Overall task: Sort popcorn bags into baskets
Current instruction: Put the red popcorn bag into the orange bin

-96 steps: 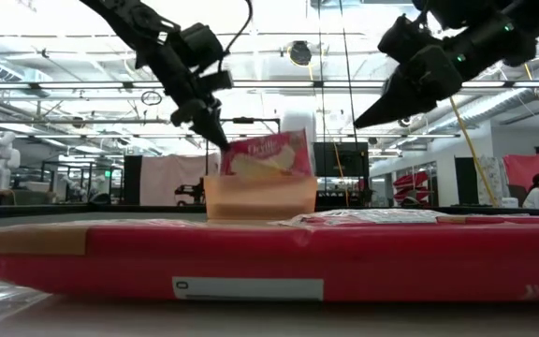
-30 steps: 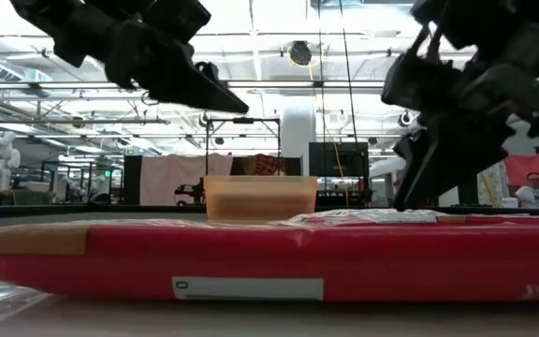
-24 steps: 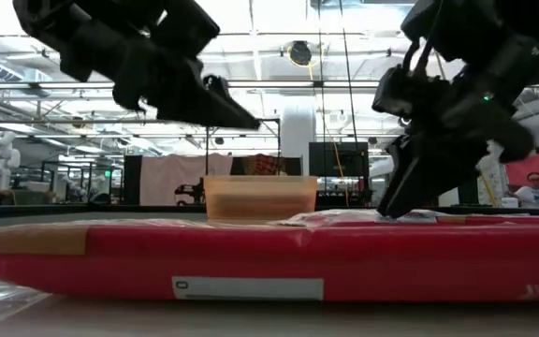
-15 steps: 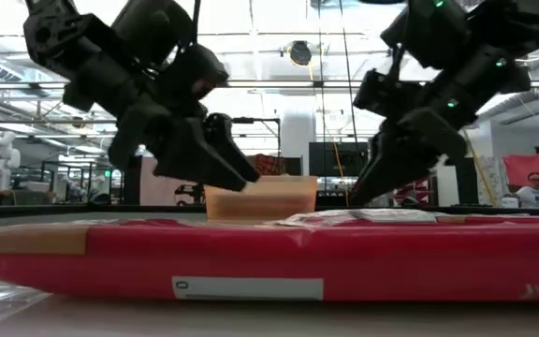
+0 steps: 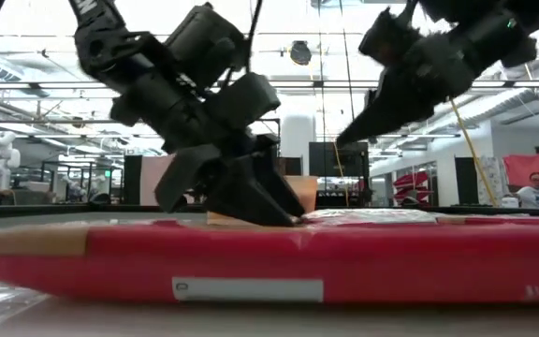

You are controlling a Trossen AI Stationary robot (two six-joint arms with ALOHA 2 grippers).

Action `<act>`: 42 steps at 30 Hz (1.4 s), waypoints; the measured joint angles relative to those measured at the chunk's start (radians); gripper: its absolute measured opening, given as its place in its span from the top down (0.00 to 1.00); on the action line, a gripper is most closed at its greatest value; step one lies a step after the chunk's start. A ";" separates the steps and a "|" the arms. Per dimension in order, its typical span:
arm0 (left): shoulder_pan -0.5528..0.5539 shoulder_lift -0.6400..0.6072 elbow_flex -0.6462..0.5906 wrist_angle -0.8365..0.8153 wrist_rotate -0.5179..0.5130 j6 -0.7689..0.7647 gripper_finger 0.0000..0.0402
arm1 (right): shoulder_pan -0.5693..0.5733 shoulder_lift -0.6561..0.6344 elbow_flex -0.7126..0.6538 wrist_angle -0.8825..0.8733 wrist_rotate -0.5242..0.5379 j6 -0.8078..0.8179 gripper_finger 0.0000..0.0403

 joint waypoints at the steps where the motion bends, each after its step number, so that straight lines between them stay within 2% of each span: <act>1: 0.003 0.010 0.024 -0.040 0.000 0.008 0.49 | 0.005 -0.020 0.000 -0.011 0.001 0.000 0.67; 4: 0.015 0.029 0.076 -0.128 0.019 0.048 0.54 | 0.021 -0.075 0.000 -0.054 0.002 0.000 0.67; 6: 0.020 0.036 0.088 -0.145 0.021 0.087 0.61 | 0.030 -0.109 0.000 -0.075 0.003 0.000 0.67; 11: 0.041 0.040 0.087 -0.137 0.023 0.134 0.93 | 0.052 -0.148 -0.001 -0.128 0.008 0.048 0.67; 12: 0.047 0.040 0.087 -0.136 0.018 0.133 0.96 | 0.058 -0.148 -0.001 -0.130 0.007 0.052 0.67; 19: 0.085 -0.002 0.079 -0.149 -0.017 0.095 0.99 | 0.117 -0.148 -0.001 -0.231 0.021 0.069 0.67; 24: 0.134 -0.059 0.081 -0.132 0.029 -0.012 0.99 | 0.179 -0.135 -0.001 -0.265 0.116 0.072 0.64; 31: 0.160 -0.061 0.081 -0.143 0.049 -0.069 1.00 | 0.217 -0.054 -0.001 -0.377 0.274 0.099 0.51; 35: 0.162 -0.061 0.081 -0.142 0.070 -0.101 1.00 | 0.215 0.029 -0.001 -0.349 0.315 0.060 0.44; 37: 0.162 -0.061 0.081 -0.136 0.071 -0.115 1.00 | 0.210 0.082 -0.001 -0.289 0.352 0.019 0.42; 42: 0.165 -0.061 0.081 -0.110 0.075 -0.143 1.00 | 0.171 0.195 0.000 -0.110 0.364 -0.103 0.41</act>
